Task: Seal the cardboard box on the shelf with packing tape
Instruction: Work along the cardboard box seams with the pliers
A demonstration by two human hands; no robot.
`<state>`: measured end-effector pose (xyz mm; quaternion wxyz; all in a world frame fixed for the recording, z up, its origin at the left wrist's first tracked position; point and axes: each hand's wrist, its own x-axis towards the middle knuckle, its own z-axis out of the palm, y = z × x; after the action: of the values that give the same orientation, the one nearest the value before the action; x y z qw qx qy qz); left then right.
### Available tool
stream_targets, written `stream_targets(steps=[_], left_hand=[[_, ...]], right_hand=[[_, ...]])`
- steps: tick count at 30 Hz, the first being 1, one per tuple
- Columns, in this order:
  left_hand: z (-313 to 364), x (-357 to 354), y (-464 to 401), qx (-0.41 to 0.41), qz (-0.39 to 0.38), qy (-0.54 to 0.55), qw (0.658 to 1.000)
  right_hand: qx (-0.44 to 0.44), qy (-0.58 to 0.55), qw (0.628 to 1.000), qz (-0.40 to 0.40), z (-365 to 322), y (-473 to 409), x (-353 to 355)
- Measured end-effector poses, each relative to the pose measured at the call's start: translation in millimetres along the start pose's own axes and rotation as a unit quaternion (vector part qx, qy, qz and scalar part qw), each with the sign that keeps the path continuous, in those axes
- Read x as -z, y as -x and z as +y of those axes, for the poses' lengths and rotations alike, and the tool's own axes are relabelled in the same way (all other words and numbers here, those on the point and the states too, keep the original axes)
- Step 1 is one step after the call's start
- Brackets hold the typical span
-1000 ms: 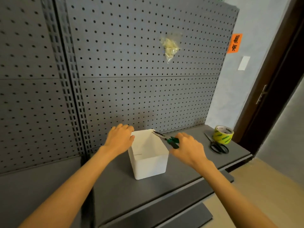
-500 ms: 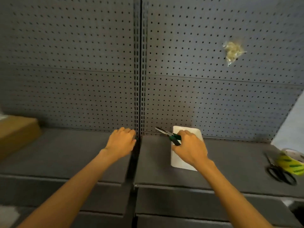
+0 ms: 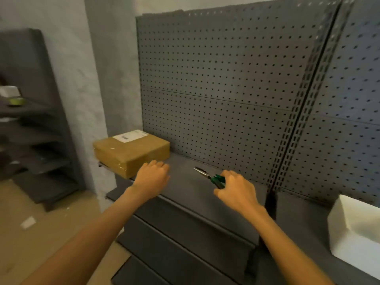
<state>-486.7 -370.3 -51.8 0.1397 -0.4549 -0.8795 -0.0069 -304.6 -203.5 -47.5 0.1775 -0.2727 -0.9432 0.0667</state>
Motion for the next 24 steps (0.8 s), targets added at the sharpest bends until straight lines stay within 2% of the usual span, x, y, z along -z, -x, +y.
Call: stream_targets(steps=[11, 17, 24], left_hand=[[-199, -19, 33, 0.063, 0.036, 0.022, 0.997], [-251, -33, 23, 0.064, 0.036, 0.032, 0.997], [-286, -63, -40, 0.047, 0.02, 0.033, 0.998]], right_hand=[[0.037, -0.021, 0.999, -0.034, -182, -79, -71], [0.038, -0.025, 0.999, -0.02, -230, -119, -86], [0.044, -0.028, 0.998, -0.035, -257, -174, -123]])
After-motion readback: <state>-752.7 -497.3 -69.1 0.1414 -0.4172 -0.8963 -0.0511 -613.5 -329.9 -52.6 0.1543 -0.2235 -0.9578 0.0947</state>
